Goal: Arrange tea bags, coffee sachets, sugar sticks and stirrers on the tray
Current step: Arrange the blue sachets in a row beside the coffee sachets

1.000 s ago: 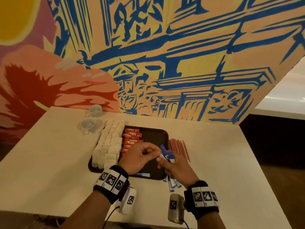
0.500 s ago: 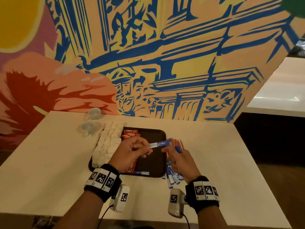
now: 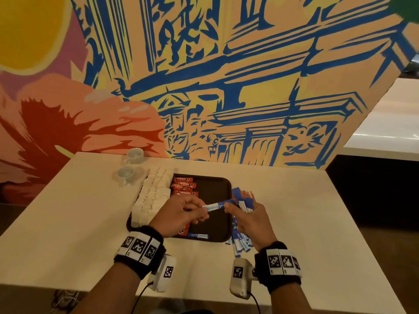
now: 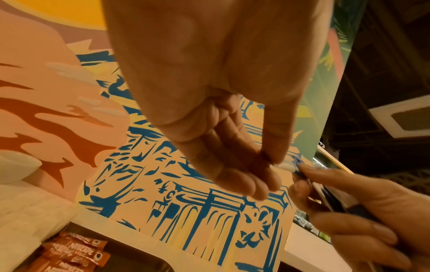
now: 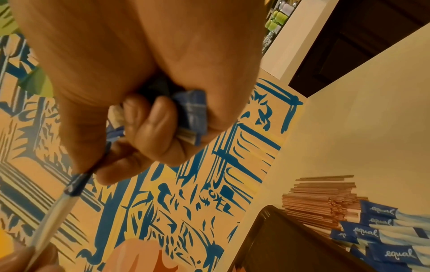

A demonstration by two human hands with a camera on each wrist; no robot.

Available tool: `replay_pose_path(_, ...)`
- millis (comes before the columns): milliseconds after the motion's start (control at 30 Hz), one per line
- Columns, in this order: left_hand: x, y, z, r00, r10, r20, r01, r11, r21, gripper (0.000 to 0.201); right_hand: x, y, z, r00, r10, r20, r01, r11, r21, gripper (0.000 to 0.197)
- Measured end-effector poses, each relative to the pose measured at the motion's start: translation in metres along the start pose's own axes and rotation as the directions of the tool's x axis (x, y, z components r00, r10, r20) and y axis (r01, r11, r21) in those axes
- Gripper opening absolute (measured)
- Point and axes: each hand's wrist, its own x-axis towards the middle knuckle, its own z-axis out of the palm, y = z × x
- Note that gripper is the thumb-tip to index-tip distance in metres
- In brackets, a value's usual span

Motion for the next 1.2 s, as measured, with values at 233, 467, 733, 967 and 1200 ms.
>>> replay_pose_path(233, 0.003, -0.006, 0.009, 0.993, 0.076, 0.088, -0.095, 0.966, 0.239, 0.015, 0.007, 0.003, -0.003, 0.978, -0.12, 0.17, 0.163, 0.95, -0.267, 0.018)
replay_pose_path(467, 0.01, -0.002, 0.019, 0.999, 0.045, 0.018, -0.046, 0.998, 0.035, 0.018, 0.008, 0.007, -0.001, 0.964, -0.209, 0.167, 0.243, 0.945, -0.218, 0.017)
replay_pose_path(733, 0.018, -0.009, 0.031, 0.997, -0.066, -0.036, 0.05, 0.938, -0.342, 0.032, 0.012, 0.01, -0.002, 0.98, -0.101, 0.172, 0.139, 0.965, -0.223, 0.019)
replay_pose_path(967, 0.026, -0.016, 0.021, 0.99, -0.108, -0.091, 0.063, 0.913, -0.403, 0.035, 0.018, 0.008, -0.012, 0.982, -0.128, 0.141, 0.157, 0.963, -0.218, 0.022)
replay_pose_path(1200, 0.039, -0.032, -0.006, 0.975, 0.052, -0.215, -0.038, 0.997, 0.069, 0.015, 0.031, 0.01, -0.02, 0.989, -0.04, 0.143, 0.084, 0.945, -0.315, 0.013)
